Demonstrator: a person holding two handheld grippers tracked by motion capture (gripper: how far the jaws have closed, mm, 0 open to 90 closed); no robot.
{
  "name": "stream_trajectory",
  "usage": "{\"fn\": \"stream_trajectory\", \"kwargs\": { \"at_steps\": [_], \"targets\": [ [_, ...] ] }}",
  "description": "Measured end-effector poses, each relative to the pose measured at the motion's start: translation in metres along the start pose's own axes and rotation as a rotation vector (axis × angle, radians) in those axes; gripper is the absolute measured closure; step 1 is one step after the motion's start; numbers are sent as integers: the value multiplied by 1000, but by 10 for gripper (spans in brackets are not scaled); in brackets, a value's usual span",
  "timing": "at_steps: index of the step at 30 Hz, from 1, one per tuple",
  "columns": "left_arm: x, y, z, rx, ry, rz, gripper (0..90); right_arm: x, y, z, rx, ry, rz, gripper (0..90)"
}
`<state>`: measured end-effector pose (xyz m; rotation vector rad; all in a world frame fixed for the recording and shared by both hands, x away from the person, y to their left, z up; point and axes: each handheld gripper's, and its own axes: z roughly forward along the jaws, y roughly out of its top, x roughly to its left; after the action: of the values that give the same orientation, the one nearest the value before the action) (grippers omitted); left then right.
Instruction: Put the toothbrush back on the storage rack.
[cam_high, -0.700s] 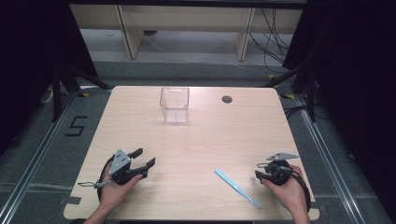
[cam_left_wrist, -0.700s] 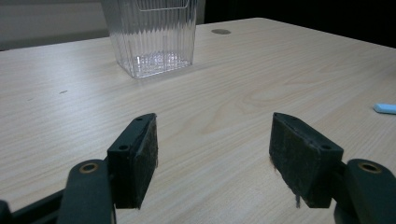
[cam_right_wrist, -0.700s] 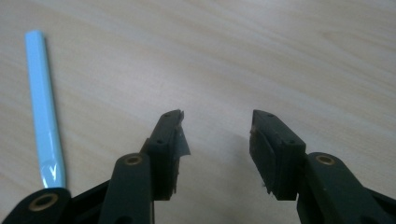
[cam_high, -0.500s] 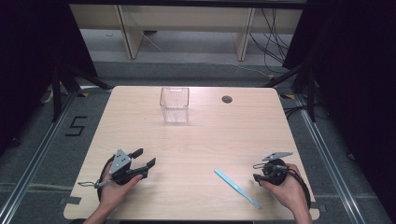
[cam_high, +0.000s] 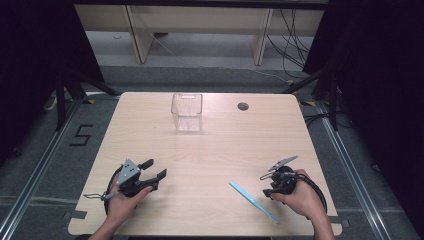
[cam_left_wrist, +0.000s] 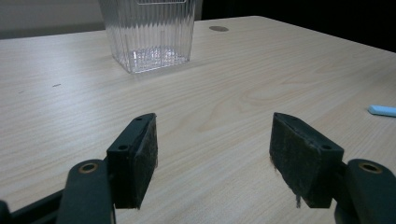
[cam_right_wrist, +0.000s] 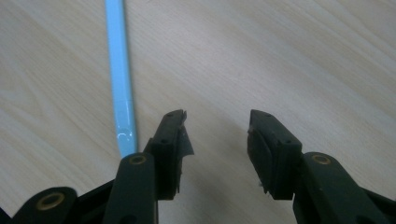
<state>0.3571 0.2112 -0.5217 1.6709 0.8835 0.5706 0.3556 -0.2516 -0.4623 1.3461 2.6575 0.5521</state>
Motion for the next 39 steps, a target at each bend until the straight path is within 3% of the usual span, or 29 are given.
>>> {"fn": "stream_trajectory", "kwargs": {
  "at_steps": [3, 5, 6, 7, 8, 9, 15, 16, 21, 25, 28, 36, 39],
  "targets": [
    [0, 0, 0, -4, 1, 5, 319, 4, 4, 1, 28, 13, -17, 582],
    [0, 0, 0, -5, 1, 6, 319, 6, 7, 2, 34, 17, -106, 600],
    [0, 0, 0, -6, 0, 4, 319, 12, 10, 4, 81, 28, -129, 608],
    [0, 0, 0, -6, -1, 3, 319, 12, 10, 4, 81, 28, -129, 608],
    [0, 0, 0, -6, -1, -1, 319, 17, 13, 6, 112, 43, -175, 623],
    [0, 0, 0, -8, -1, -4, 319, 18, 14, 7, 125, 40, -186, 628],
    [1, 0, -1, -9, -3, -3, 318, 30, 23, 5, 153, 67, -210, 668],
    [0, 0, -1, -10, -3, 1, 318, 34, 28, 8, 178, 67, -237, 677],
    [-2, -1, 0, -23, -8, -9, 319, 45, 35, 13, 225, 71, -257, 688],
    [-1, -1, -2, -14, -9, 7, 319, 52, 41, 20, 276, 37, -257, 689],
    [-1, -1, -2, -13, -11, 6, 318, 51, 43, 25, 294, 37, -290, 688],
    [-2, -2, -1, -17, -15, -8, 319, 51, 48, 33, 340, 15, -261, 695],
    [-2, -1, -2, -7, -9, 12, 318, 50, 49, 34, 354, 11, -295, 697]
  ]
}}
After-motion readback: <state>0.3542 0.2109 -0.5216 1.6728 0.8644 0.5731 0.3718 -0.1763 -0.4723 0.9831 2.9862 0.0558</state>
